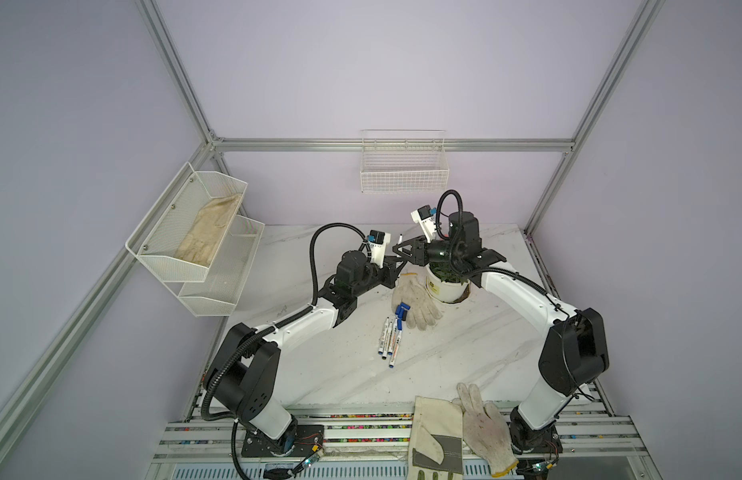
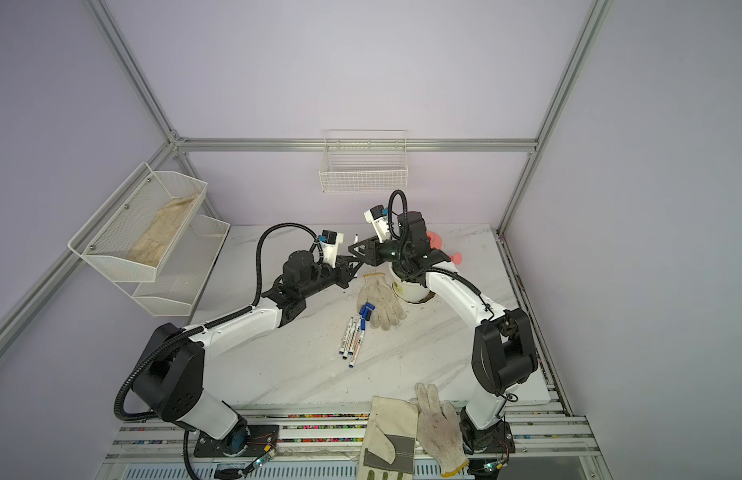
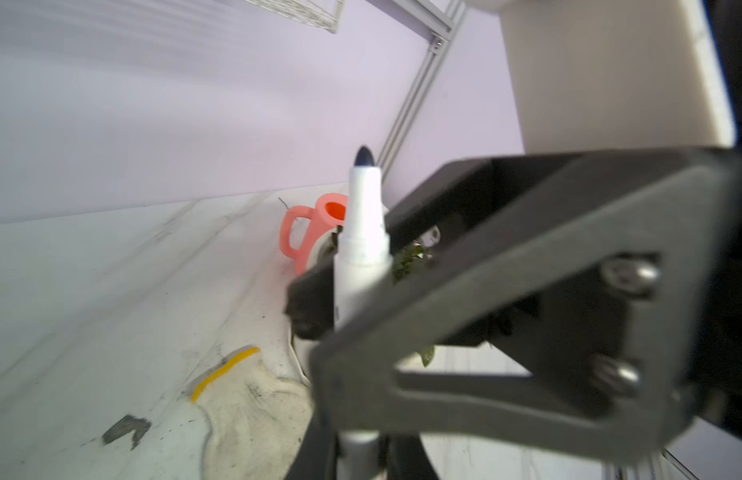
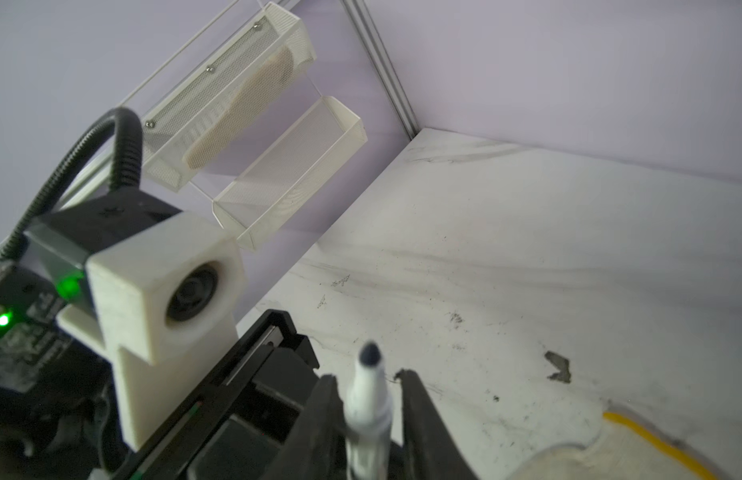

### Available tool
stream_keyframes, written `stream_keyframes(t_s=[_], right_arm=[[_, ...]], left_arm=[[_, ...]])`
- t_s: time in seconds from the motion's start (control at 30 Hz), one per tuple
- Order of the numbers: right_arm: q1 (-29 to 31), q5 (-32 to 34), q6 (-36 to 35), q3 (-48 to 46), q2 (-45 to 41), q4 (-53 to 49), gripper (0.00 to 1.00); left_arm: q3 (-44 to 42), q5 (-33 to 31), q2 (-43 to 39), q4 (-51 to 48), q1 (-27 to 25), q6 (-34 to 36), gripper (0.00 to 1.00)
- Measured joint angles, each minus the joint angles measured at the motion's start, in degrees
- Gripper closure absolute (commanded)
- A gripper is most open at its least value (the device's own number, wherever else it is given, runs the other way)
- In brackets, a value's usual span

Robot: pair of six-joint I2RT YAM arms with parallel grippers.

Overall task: Insert the pens into the pen caps
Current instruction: 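Move the right gripper down over the blue caps on the glove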

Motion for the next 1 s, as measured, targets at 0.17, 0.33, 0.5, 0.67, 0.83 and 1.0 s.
stream_keyframes(t_s=[0.17, 0.33, 0.5, 0.67, 0.83, 1.0], right_arm=[[1.31, 9.77, -3.34, -1.27, -0.24, -5.97, 0.49], [7.04, 19.67, -8.26, -0.81, 2.93, -14.29, 0.55], [10.64, 26.36, -10.47, 0.72, 10.95, -20.98, 0.60], [10.58, 31.58, -11.06, 1.18, 15.98, -25.70, 0.64], [10.84, 33.38, -11.28, 1.49, 16.26, -27.43, 0.66], [11.52, 33.44, -12.26, 1.51, 16.26, -27.69, 0.66]], left_arm=[[-6.21, -16.59, -5.05, -2.23, 1.22, -6.78, 1.00], [-9.38, -26.47, -7.15, -8.92, 3.28, -11.28, 1.00], [-9.38, -28.15, -7.15, -12.07, 3.30, -11.93, 1.00], [-9.38, -28.20, -7.13, -13.64, 3.06, -11.78, 1.00], [-9.38, -28.13, -7.13, -13.75, 2.73, -11.78, 1.00], [-9.38, -27.96, -7.08, -14.23, 2.56, -11.78, 1.00]])
